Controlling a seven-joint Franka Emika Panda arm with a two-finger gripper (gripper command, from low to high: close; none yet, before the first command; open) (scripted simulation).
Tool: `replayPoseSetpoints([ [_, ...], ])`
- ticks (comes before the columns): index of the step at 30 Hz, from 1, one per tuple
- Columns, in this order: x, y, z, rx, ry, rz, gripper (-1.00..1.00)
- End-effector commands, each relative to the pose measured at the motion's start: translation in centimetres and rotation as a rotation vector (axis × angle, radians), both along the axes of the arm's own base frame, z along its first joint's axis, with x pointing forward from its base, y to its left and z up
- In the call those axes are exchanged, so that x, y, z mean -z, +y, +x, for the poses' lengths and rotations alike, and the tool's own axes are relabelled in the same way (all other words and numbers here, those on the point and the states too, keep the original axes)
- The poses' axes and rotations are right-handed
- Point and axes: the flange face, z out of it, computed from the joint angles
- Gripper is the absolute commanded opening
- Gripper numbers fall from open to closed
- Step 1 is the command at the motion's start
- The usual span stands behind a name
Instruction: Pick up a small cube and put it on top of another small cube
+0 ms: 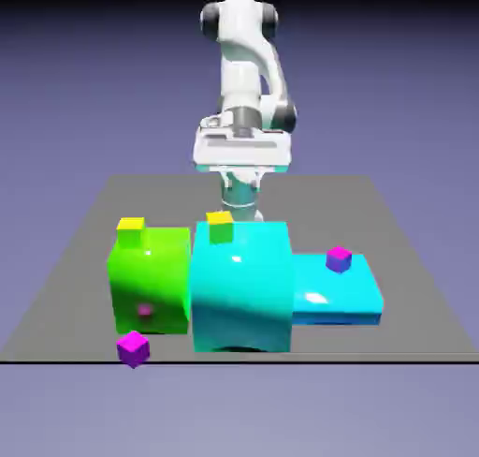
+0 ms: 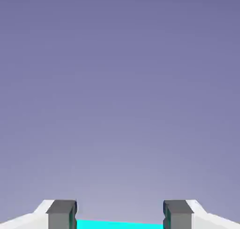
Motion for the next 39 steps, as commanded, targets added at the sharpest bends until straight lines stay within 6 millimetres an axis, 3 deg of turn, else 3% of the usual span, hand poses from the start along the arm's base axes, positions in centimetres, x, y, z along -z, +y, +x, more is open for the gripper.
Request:
replayPoseSetpoints([
  [1, 0.4, -0.7, 1.0, 0.02, 0.034, 0.017, 0.0],
  [11, 6.3, -8.5, 9.3, 0.224, 0.364, 0.164, 0.0],
  [20, 13.9, -16.0, 14.2, 0.402, 0.636, 0.265, 0.0],
  [30, 23.0, -23.6, 16.8, 0.575, 0.904, 0.334, 0.0],
  [34, 26.6, -26.0, 17.2, 0.631, 1.001, 0.348, 0.0],
  [35, 26.6, -26.0, 17.2, 0.631, 1.001, 0.348, 0.0],
  [38, 33.4, -25.2, 16.1, 0.631, 1.001, 0.348, 0.0],
  [39, 33.4, -25.2, 16.1, 0.631, 1.001, 0.348, -1.0],
])
